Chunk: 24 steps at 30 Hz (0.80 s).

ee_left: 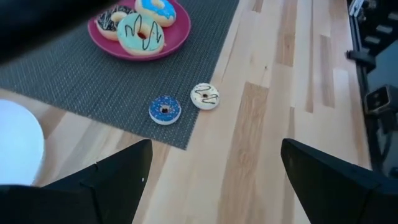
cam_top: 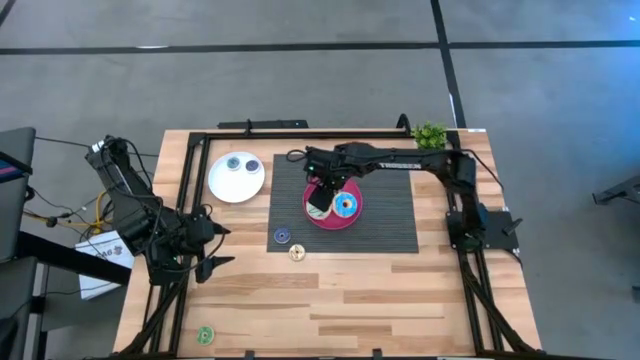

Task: Pick & Place donuts
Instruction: Put the small green donut on the white plate

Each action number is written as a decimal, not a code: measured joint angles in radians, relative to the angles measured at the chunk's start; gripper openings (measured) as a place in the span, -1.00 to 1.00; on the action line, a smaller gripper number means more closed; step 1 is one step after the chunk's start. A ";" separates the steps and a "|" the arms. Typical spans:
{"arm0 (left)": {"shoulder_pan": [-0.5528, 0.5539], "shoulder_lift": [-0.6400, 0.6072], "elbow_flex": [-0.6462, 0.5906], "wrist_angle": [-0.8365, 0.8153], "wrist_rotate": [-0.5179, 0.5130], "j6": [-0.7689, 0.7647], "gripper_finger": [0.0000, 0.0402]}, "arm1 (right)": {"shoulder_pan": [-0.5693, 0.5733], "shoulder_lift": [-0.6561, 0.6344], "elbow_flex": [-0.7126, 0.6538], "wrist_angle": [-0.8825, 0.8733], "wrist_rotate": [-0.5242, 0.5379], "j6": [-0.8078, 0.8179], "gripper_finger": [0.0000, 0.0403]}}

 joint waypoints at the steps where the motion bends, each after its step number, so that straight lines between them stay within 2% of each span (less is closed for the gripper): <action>1: 0.000 0.000 0.000 -0.001 0.000 0.027 0.74 | 0.007 -0.018 0.000 -0.016 0.010 0.000 -0.08; 3: 0.000 0.000 0.000 -0.002 0.000 0.085 0.74 | 0.031 -0.051 -0.004 -0.025 0.057 0.000 -0.21; 6: 0.000 0.000 0.000 -0.003 0.008 0.128 0.74 | 0.076 -0.139 -0.075 -0.009 0.101 0.006 -0.55; 8: 0.000 0.000 0.000 0.004 0.035 0.101 0.74 | 0.110 -0.219 -0.169 0.078 0.085 0.024 -0.81; 10: 0.000 0.000 0.000 0.005 0.053 0.080 0.74 | 0.155 -0.308 -0.308 0.201 0.044 0.034 -0.94; 13: 0.000 0.000 0.000 0.007 0.074 0.109 0.74 | 0.241 -0.438 -0.554 0.472 -0.076 0.062 -0.91; 15: 0.000 0.000 0.000 0.014 0.076 0.125 0.74 | 0.298 -0.518 -0.701 0.598 -0.107 0.130 -0.92; 18: 0.001 0.000 0.000 0.043 0.069 0.164 0.74 | 0.370 -0.609 -0.849 0.582 -0.087 0.193 -0.98; 21: 0.013 0.000 0.000 0.062 0.046 0.191 0.74 | 0.431 -0.655 -0.925 0.563 -0.034 0.278 -0.98; 24: 0.035 0.000 0.000 0.067 0.022 0.194 0.74 | 0.510 -0.713 -0.999 0.650 0.112 0.141 -0.99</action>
